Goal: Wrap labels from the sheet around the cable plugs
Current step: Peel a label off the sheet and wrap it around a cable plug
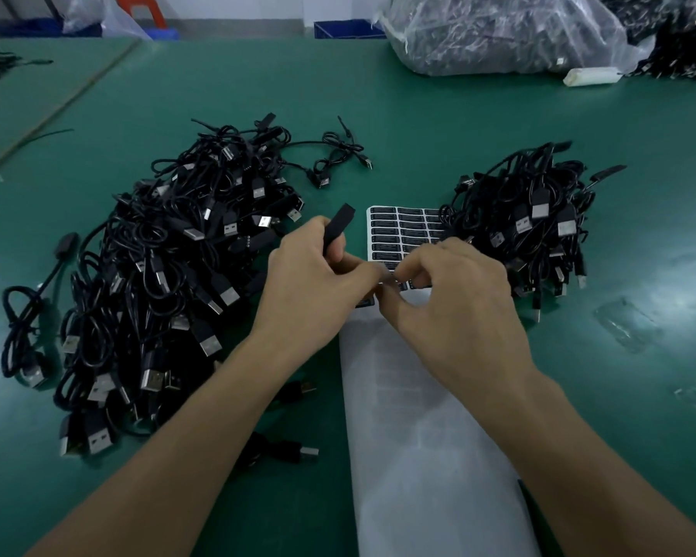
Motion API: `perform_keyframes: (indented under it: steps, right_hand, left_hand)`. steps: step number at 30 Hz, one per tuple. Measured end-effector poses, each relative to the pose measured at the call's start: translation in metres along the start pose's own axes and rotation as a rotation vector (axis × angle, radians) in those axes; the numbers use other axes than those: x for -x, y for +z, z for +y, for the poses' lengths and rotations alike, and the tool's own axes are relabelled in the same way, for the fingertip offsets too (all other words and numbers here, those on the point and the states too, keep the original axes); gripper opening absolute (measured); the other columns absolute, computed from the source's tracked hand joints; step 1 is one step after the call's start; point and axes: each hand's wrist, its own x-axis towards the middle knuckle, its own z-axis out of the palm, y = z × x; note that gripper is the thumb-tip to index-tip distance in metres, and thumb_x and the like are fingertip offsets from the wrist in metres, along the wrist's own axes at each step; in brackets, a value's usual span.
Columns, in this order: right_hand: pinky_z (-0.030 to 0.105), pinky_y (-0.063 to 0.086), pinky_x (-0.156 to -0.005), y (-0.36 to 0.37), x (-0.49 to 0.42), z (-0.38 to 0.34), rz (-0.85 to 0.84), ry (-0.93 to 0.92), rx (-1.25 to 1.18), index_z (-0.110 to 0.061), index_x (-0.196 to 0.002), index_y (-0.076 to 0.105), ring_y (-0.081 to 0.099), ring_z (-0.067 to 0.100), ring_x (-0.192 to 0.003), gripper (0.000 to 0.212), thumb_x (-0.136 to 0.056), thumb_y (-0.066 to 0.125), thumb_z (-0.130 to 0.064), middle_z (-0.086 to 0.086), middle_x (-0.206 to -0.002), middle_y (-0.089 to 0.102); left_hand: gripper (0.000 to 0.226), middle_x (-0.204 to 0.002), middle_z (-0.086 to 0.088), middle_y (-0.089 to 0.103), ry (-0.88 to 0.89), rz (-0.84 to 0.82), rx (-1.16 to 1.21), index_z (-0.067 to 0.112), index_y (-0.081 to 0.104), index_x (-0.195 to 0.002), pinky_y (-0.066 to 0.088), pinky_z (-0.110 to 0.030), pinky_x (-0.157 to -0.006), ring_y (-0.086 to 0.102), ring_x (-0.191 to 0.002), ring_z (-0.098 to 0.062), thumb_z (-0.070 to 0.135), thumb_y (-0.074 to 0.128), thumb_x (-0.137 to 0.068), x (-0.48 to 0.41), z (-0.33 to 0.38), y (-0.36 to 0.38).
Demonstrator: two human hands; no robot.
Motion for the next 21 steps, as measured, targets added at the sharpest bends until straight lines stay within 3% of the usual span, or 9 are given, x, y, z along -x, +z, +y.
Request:
perform_keyframes:
  steps: [3, 5, 9, 12, 16, 21]
  right_hand:
    - [0.041, 0.048, -0.076, 0.0016, 0.0000, -0.0013, -0.015, -0.001, 0.004, -0.015, -0.089, 0.074, 0.058, 0.022, -0.084, 0.015, -0.088, 0.072, -0.029, 0.002, -0.084, 0.061]
    - [0.038, 0.046, -0.076, 0.0023, 0.0001, -0.0021, -0.031, 0.007, 0.007, -0.016, -0.091, 0.075, 0.057, 0.021, -0.086, 0.015, -0.090, 0.069, -0.029, 0.002, -0.085, 0.062]
    - [0.036, 0.047, -0.076, 0.0017, -0.0005, -0.0013, -0.013, 0.012, -0.025, -0.015, -0.087, 0.075, 0.059, 0.017, -0.083, 0.013, -0.091, 0.067, -0.024, 0.000, -0.082, 0.065]
    - [0.015, 0.045, -0.064, -0.0020, -0.0034, 0.0006, 0.044, 0.116, -0.249, -0.023, -0.074, 0.074, 0.061, 0.004, -0.070, 0.014, -0.087, 0.071, -0.018, -0.009, -0.068, 0.066]
    - [0.015, 0.047, -0.057, -0.0030, -0.0091, 0.0042, 0.015, 0.310, -0.628, -0.025, -0.074, 0.076, 0.058, 0.001, -0.060, 0.015, -0.086, 0.074, -0.016, -0.009, -0.067, 0.071]
    - [0.009, 0.038, -0.048, -0.0028, -0.0091, 0.0054, -0.027, 0.371, -0.751, -0.026, -0.070, 0.077, 0.049, -0.003, -0.047, 0.020, -0.087, 0.073, -0.016, -0.015, -0.054, 0.063]
  left_hand:
    - [0.046, -0.066, -0.009, 0.071, -0.014, -0.005, 0.000, 0.021, 0.034, -0.071, 0.061, -0.052, -0.073, 0.073, -0.069, -0.026, 0.010, 0.078, -0.077, -0.0009, -0.0003, -0.0009]
    - [0.043, -0.067, -0.010, 0.070, -0.018, -0.013, 0.014, 0.021, 0.034, -0.071, 0.059, -0.057, -0.074, 0.072, -0.073, -0.033, 0.014, 0.076, -0.077, -0.0010, 0.0007, -0.0017]
    - [0.039, -0.060, 0.003, 0.064, -0.023, -0.038, 0.052, 0.021, 0.035, -0.072, 0.061, -0.049, -0.073, 0.071, -0.074, -0.030, 0.029, 0.073, -0.075, 0.0007, 0.0044, -0.0013]
    - [0.038, -0.061, 0.009, 0.062, -0.043, -0.055, 0.096, 0.022, 0.036, -0.071, 0.058, -0.050, -0.070, 0.070, -0.082, -0.035, 0.032, 0.072, -0.075, 0.0013, 0.0054, -0.0012]
    - [0.038, -0.080, -0.004, 0.077, -0.045, -0.117, 0.134, 0.020, 0.036, -0.076, 0.060, -0.053, -0.081, 0.075, -0.086, -0.026, 0.018, 0.073, -0.071, 0.0004, 0.0028, -0.0018]
    - [0.040, -0.080, -0.008, 0.076, -0.025, -0.132, 0.167, 0.020, 0.035, -0.075, 0.059, -0.050, -0.079, 0.074, -0.087, -0.031, 0.013, 0.074, -0.069, -0.0017, -0.0006, -0.0015]
